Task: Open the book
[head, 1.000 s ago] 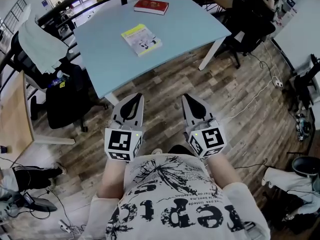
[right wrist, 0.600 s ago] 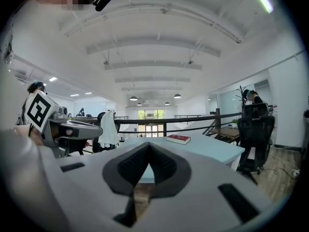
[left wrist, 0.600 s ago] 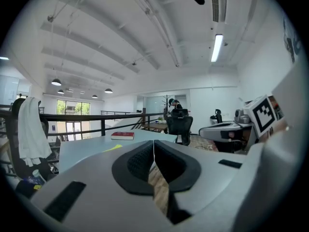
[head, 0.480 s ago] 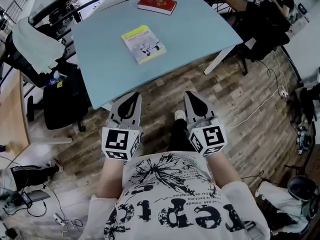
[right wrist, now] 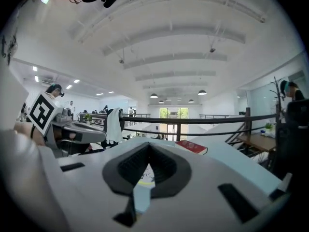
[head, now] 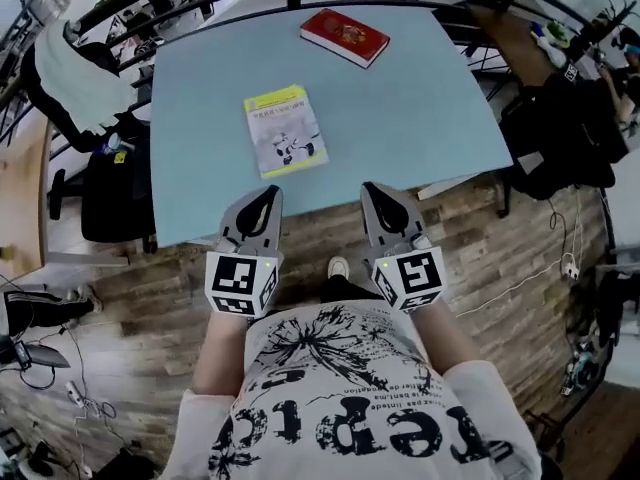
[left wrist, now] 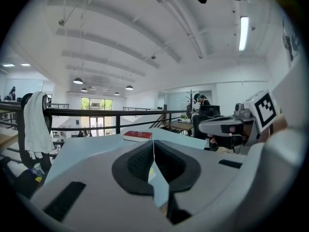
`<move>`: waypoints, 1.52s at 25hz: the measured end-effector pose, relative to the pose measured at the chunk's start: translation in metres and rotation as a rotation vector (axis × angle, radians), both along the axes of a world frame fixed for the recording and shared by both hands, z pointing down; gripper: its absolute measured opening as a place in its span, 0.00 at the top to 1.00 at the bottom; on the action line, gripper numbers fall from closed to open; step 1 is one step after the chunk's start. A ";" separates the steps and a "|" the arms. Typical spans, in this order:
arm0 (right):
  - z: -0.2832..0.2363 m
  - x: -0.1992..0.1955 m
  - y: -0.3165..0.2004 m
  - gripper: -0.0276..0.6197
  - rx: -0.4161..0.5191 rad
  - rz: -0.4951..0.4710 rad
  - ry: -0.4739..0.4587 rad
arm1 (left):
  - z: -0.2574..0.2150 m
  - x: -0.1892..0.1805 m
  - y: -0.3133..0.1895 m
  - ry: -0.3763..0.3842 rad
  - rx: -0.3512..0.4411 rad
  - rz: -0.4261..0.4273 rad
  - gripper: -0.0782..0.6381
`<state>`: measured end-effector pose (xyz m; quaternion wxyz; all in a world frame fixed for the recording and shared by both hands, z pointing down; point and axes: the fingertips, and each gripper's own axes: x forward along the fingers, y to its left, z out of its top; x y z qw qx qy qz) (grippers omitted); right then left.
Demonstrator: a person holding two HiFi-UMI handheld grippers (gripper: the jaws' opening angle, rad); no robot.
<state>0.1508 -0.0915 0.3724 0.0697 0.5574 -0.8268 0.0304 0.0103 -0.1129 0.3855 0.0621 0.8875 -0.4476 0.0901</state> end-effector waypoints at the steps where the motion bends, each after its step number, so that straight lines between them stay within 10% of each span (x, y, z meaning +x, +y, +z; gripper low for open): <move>1: 0.000 0.007 -0.014 0.94 0.001 -0.027 0.006 | 0.004 0.009 -0.012 -0.004 -0.004 -0.019 0.86; 15: 0.084 0.052 -0.140 0.94 -0.079 -0.241 0.053 | 0.143 0.086 -0.125 -0.141 -0.232 -0.139 0.86; 21: 0.122 0.057 -0.162 0.94 -0.174 -0.256 0.035 | 0.207 0.113 -0.143 -0.234 -0.352 -0.092 0.71; 32: 0.150 0.068 -0.184 0.94 -0.213 -0.216 0.030 | 0.250 0.116 -0.168 -0.288 -0.398 -0.138 0.69; 38: 0.146 0.064 -0.182 0.94 -0.215 -0.222 0.040 | 0.236 0.108 -0.168 -0.262 -0.379 -0.155 0.84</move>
